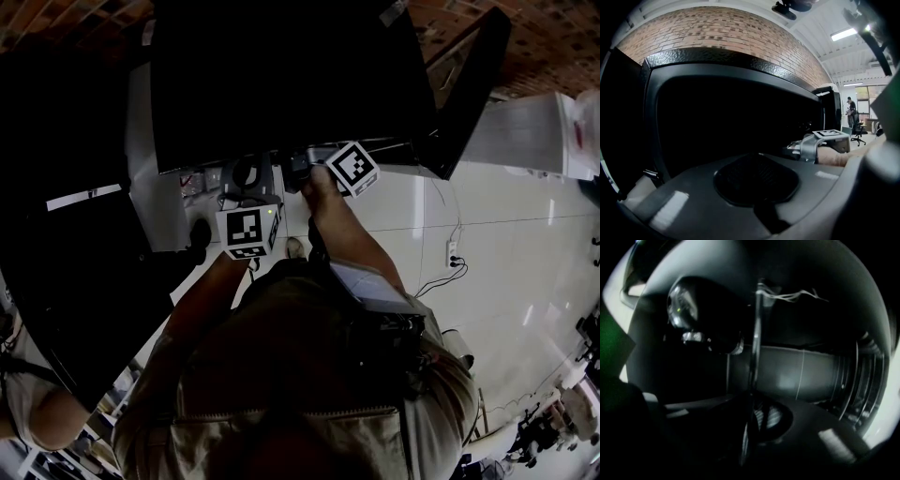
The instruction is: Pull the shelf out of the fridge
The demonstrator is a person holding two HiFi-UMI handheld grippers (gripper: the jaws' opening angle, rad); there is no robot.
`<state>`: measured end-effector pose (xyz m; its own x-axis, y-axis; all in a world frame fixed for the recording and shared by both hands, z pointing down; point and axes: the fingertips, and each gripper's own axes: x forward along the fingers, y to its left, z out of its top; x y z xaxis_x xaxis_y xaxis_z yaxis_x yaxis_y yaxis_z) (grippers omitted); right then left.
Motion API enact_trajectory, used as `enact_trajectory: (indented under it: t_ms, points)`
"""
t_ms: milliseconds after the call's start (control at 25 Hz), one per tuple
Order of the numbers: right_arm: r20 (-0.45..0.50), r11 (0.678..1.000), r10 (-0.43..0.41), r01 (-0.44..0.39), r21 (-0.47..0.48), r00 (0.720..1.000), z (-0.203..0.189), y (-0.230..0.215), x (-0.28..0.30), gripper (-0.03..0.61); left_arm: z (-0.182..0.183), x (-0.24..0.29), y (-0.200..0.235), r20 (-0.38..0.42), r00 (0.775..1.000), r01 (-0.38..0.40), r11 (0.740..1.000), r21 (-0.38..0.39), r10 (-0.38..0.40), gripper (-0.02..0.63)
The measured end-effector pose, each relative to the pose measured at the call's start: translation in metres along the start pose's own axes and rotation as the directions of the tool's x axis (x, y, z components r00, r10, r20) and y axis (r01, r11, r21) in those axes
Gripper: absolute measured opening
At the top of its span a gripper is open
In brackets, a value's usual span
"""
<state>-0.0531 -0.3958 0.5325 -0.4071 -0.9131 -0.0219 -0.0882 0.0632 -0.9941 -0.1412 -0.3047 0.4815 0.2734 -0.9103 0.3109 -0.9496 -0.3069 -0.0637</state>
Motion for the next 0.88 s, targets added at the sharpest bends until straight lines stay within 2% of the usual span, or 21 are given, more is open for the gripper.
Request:
enact_trajectory:
  t_ms: [280, 640, 880]
  points:
    - [0.012, 0.994, -0.006, 0.004, 0.108, 1.0, -0.004, -0.001, -0.01, 0.011, -0.003, -0.01, 0.005, 0.006, 1.0, -0.012, 1.0, -0.012, 0.012, 0.006]
    - [0.016, 0.993, -0.018, 0.016, 0.118, 1.0, -0.01, 0.007, -0.038, 0.011, 0.002, -0.038, 0.001, 0.029, 1.0, 0.006, 0.999, -0.035, -0.005, 0.006]
    - [0.026, 0.991, -0.021, 0.017, 0.134, 0.999, -0.02, 0.013, -0.065, 0.011, 0.014, -0.063, -0.004, 0.08, 0.997, 0.019, 0.999, -0.038, -0.016, 0.006]
